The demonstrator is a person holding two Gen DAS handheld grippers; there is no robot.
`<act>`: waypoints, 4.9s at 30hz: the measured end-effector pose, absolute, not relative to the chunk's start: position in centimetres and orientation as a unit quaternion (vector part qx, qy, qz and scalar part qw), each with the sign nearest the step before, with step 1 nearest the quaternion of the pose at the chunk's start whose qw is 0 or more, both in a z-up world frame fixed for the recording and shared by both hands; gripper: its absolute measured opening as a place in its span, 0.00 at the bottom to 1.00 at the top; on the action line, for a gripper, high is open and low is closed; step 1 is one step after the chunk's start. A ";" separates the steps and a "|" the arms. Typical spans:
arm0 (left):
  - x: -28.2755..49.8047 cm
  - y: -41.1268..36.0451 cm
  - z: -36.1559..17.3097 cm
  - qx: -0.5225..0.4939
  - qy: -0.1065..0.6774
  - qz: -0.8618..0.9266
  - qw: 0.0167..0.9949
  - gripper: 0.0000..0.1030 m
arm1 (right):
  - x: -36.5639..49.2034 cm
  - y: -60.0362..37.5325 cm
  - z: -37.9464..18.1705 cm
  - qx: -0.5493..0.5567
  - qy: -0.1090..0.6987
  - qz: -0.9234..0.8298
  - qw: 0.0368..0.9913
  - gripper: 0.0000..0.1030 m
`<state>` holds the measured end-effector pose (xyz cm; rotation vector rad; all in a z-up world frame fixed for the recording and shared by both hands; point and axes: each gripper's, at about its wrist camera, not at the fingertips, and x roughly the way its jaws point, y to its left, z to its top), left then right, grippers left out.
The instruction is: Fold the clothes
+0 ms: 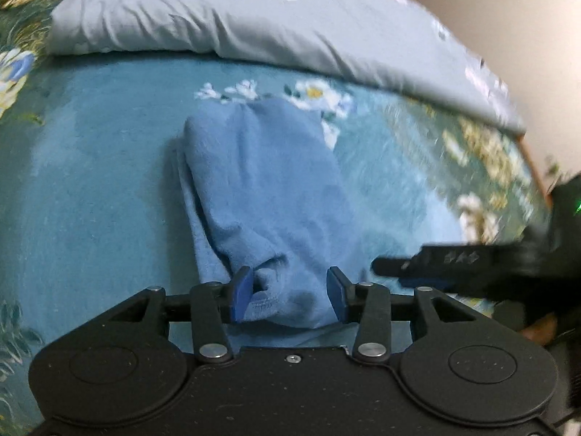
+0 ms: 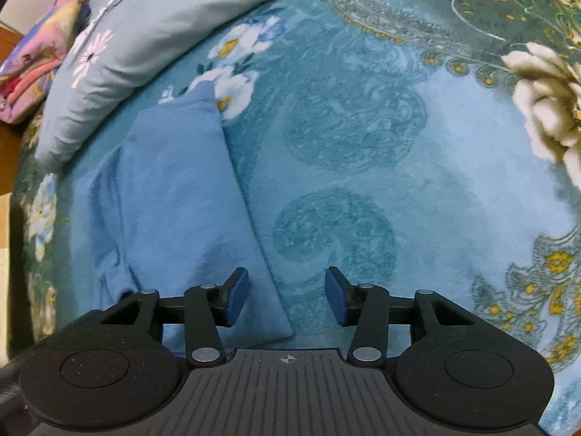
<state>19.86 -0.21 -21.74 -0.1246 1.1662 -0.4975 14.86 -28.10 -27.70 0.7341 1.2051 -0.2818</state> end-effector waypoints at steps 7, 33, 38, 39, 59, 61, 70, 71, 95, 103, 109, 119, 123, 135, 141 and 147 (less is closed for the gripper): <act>19.5 -0.1 -23.0 -0.020 0.564 -0.198 0.802 0.40 | 15.1 -28.9 -28.1 0.357 0.544 -0.114 0.751 0.44; 16.9 6.8 -25.5 -0.269 0.562 -0.033 0.781 0.09 | 14.0 -28.7 -29.2 0.365 0.563 -0.066 0.739 0.47; 16.4 8.1 -25.0 -0.304 0.552 -0.042 0.775 0.13 | 14.3 -27.8 -29.6 0.358 0.574 -0.048 0.735 0.47; 16.4 8.3 -24.6 -0.313 0.549 -0.055 0.773 0.13 | 14.4 -27.7 -29.8 0.358 0.576 -0.044 0.734 0.47; 27.7 6.8 -27.9 -0.237 0.564 -0.170 0.772 0.66 | 16.3 -25.6 -30.7 0.340 0.585 0.030 0.736 0.63; 28.6 6.3 -28.6 -0.240 0.571 -0.187 0.762 0.66 | 16.2 -25.6 -30.7 0.340 0.584 0.036 0.736 0.63; 29.3 6.1 -29.5 -0.254 0.566 -0.206 0.757 0.55 | 16.2 -26.1 -31.2 0.363 0.576 0.050 0.731 0.62; 29.4 6.0 -29.6 -0.253 0.566 -0.207 0.757 0.54 | 16.3 -26.1 -31.2 0.363 0.576 0.052 0.731 0.61; 24.6 4.4 -25.6 -0.315 0.494 -0.128 0.800 0.18 | 20.7 -30.0 -27.1 0.233 0.609 0.161 0.741 0.16; 16.8 4.5 -23.5 -0.386 0.441 -0.024 0.810 0.18 | 26.7 -28.8 -23.4 0.008 0.620 0.300 0.725 0.15; 12.1 3.3 -24.5 -0.442 0.429 0.040 0.787 0.18 | 28.9 -24.7 -23.9 -0.128 0.614 0.369 0.686 0.15; 11.5 1.5 -25.7 -0.438 0.443 0.034 0.781 0.20 | 30.1 -23.5 -25.4 -0.185 0.615 0.374 0.669 0.15; 11.5 2.4 -26.1 -0.437 0.468 0.025 0.768 0.20 | 29.5 -24.3 -26.3 -0.172 0.621 0.367 0.671 0.20; 10.8 6.1 -22.7 -0.385 0.514 0.000 0.767 0.50 | 27.1 -30.8 -24.1 -0.022 0.592 0.253 0.765 0.42; 13.2 7.0 -21.6 -0.355 0.526 -0.008 0.773 0.50 | 20.3 -33.5 -25.7 0.200 0.599 0.153 0.760 0.42; 15.6 5.9 -22.7 -0.321 0.550 -0.041 0.770 0.48 | 17.2 -33.1 -28.1 0.326 0.591 0.093 0.732 0.40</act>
